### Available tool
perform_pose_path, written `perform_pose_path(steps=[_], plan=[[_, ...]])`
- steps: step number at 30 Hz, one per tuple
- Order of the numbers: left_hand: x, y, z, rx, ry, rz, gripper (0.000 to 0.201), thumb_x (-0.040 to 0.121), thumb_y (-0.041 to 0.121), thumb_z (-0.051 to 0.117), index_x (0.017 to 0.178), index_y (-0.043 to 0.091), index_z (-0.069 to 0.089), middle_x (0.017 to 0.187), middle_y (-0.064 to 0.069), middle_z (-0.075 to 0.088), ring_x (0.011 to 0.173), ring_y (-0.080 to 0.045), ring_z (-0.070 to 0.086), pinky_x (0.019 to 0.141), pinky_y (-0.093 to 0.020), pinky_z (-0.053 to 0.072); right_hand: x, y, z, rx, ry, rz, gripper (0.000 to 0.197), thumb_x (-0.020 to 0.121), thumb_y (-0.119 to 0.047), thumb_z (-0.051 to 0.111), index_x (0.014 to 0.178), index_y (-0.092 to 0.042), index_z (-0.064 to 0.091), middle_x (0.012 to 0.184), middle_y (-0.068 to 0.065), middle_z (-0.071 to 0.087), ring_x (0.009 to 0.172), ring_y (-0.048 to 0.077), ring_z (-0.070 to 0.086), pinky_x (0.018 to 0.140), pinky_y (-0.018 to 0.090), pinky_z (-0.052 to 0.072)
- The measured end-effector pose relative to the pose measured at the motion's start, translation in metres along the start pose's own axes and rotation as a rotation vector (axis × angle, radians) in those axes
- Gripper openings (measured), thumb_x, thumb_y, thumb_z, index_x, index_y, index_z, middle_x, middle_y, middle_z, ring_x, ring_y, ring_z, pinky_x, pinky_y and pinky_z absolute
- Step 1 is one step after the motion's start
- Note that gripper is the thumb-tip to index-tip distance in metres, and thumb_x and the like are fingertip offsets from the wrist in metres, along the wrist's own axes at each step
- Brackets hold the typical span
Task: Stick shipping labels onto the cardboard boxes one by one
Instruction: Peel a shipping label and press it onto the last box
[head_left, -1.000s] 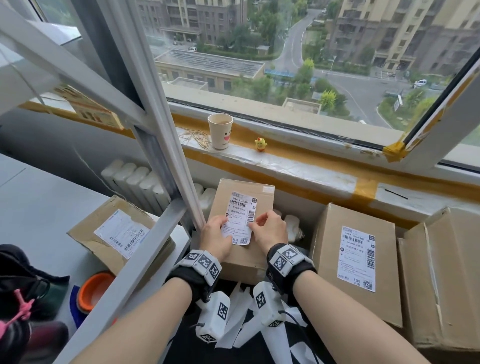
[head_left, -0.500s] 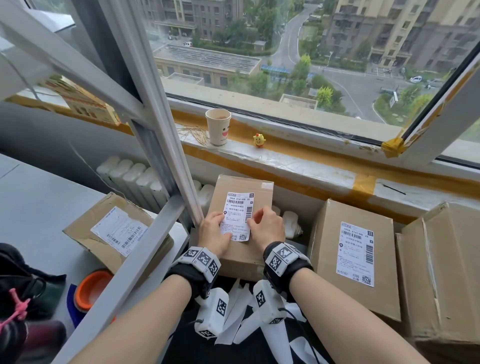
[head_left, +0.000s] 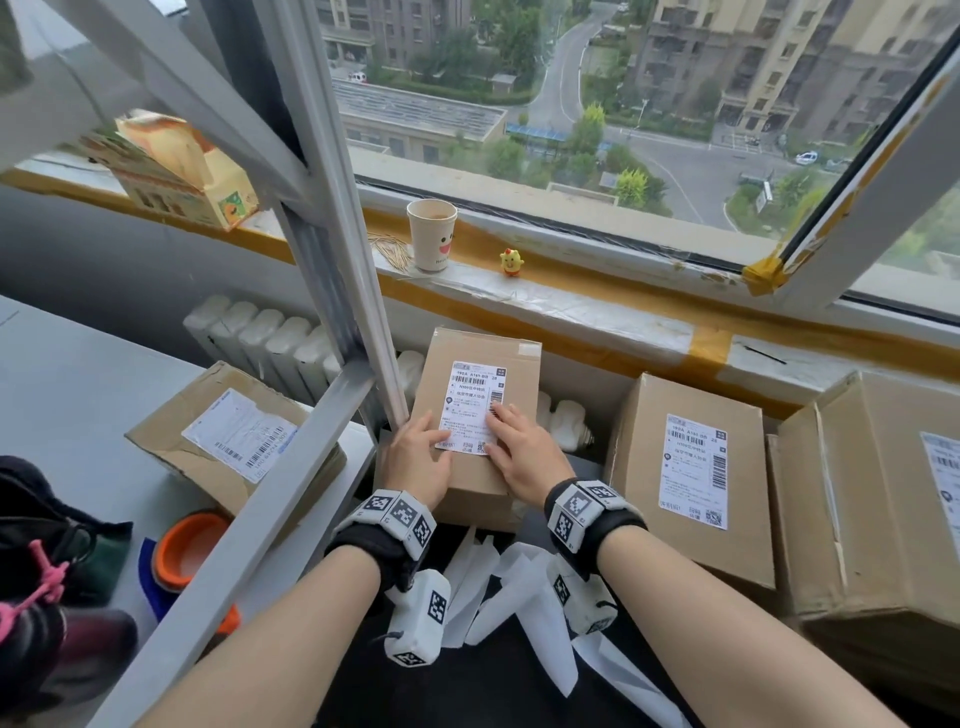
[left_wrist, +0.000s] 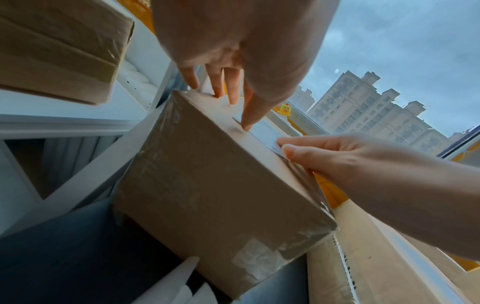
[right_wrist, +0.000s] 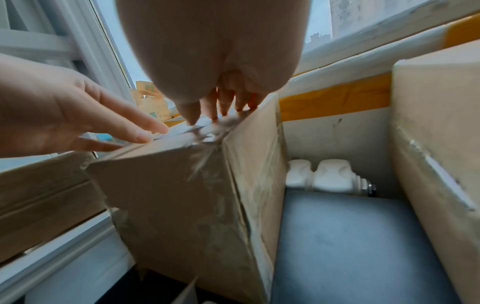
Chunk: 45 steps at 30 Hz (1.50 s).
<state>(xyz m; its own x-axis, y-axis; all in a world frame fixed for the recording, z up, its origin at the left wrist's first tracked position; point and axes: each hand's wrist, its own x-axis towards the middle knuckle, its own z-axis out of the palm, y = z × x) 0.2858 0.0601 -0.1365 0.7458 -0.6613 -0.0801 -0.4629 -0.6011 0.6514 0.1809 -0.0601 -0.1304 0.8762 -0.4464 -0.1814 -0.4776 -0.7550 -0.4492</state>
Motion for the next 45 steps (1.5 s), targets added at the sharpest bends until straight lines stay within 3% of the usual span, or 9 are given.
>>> perform_pose_path(steps=[8, 12, 15, 23, 31, 34, 38, 41, 45], plan=[[-0.012, 0.007, 0.006, -0.061, -0.193, 0.060, 0.045, 0.094, 0.011, 0.047, 0.139, 0.015, 0.045, 0.155, 0.004, 0.025, 0.147, -0.012, 0.010, 0.117, -0.027, 0.011, -0.024, 0.010, 0.001, -0.161, -0.079, -0.025, 0.060, 0.100, -0.038, 0.036, 0.150, -0.012, 0.016, 0.160, 0.003, 0.009, 0.148, 0.020, 0.007, 0.119, 0.031, 0.005], [-0.016, 0.006, 0.009, 0.218, -0.416, 0.189, 0.063, 0.097, 0.028, 0.042, 0.151, 0.012, 0.012, 0.160, 0.002, -0.001, 0.147, -0.017, -0.008, 0.120, -0.031, 0.004, -0.043, 0.018, 0.003, -0.201, -0.083, -0.026, 0.061, 0.099, -0.042, 0.034, 0.151, -0.014, 0.014, 0.160, 0.001, 0.009, 0.148, 0.016, 0.006, 0.118, 0.028, 0.003], [-0.018, 0.001, 0.009, 0.376, -0.446, 0.237, 0.070, 0.098, 0.038, 0.037, 0.151, 0.011, 0.000, 0.159, -0.001, -0.009, 0.147, -0.019, -0.011, 0.121, -0.033, 0.002, -0.054, 0.023, 0.004, -0.183, -0.068, 0.012, 0.061, 0.100, -0.041, 0.033, 0.151, -0.014, 0.013, 0.160, 0.000, 0.009, 0.147, 0.014, 0.006, 0.118, 0.025, 0.001], [-0.021, 0.002, 0.005, 0.237, -0.471, 0.179, 0.058, 0.101, 0.025, 0.033, 0.151, 0.011, 0.006, 0.159, -0.006, -0.012, 0.146, -0.018, -0.013, 0.118, -0.029, -0.003, -0.059, 0.002, 0.015, -0.159, -0.043, 0.033, 0.062, 0.100, -0.042, 0.030, 0.150, -0.010, 0.011, 0.160, 0.003, 0.008, 0.148, 0.016, 0.005, 0.119, 0.028, 0.002], [-0.020, 0.003, 0.007, 0.324, -0.480, 0.200, 0.057, 0.103, 0.018, 0.025, 0.148, 0.003, -0.006, 0.158, -0.011, -0.015, 0.146, -0.022, -0.015, 0.116, -0.027, -0.009, -0.041, -0.024, 0.027, -0.136, -0.066, -0.017, 0.053, 0.102, -0.030, 0.024, 0.151, -0.012, 0.010, 0.160, 0.003, 0.007, 0.148, 0.017, 0.005, 0.119, 0.028, 0.002], [-0.019, 0.002, 0.008, 0.327, -0.489, 0.209, 0.056, 0.102, 0.017, 0.026, 0.150, 0.012, -0.003, 0.158, -0.009, -0.015, 0.146, -0.022, -0.015, 0.117, -0.028, -0.007, -0.049, -0.011, 0.025, -0.166, -0.012, -0.002, 0.053, 0.102, -0.032, 0.018, 0.150, -0.012, 0.014, 0.159, 0.004, 0.011, 0.147, 0.015, 0.009, 0.118, 0.026, 0.002], [-0.017, -0.003, 0.010, 0.340, -0.496, 0.244, 0.052, 0.103, 0.020, 0.025, 0.150, 0.029, 0.006, 0.158, -0.008, -0.015, 0.146, -0.023, -0.015, 0.118, -0.033, -0.001, -0.062, 0.008, 0.023, -0.218, 0.035, 0.000, 0.080, 0.083, -0.046, -0.011, 0.150, -0.012, 0.017, 0.159, 0.004, 0.015, 0.147, 0.014, 0.011, 0.115, 0.022, -0.003], [-0.015, -0.005, 0.011, 0.363, -0.478, 0.267, 0.051, 0.103, 0.022, 0.027, 0.150, 0.031, 0.009, 0.159, -0.008, -0.013, 0.147, -0.024, -0.012, 0.118, -0.033, 0.001, -0.051, 0.010, 0.016, -0.184, 0.010, 0.059, 0.058, 0.099, -0.037, 0.008, 0.150, -0.011, 0.014, 0.159, 0.004, 0.011, 0.147, 0.015, 0.008, 0.118, 0.026, 0.000], [-0.016, -0.005, 0.008, 0.384, -0.468, 0.277, 0.052, 0.103, 0.024, 0.027, 0.150, 0.028, 0.007, 0.159, -0.008, -0.013, 0.147, -0.024, -0.011, 0.118, -0.031, 0.004, -0.019, 0.012, 0.001, -0.149, -0.053, 0.136, 0.053, 0.102, -0.031, 0.016, 0.150, -0.009, 0.008, 0.160, 0.005, 0.006, 0.148, 0.016, 0.005, 0.121, 0.030, 0.003]])
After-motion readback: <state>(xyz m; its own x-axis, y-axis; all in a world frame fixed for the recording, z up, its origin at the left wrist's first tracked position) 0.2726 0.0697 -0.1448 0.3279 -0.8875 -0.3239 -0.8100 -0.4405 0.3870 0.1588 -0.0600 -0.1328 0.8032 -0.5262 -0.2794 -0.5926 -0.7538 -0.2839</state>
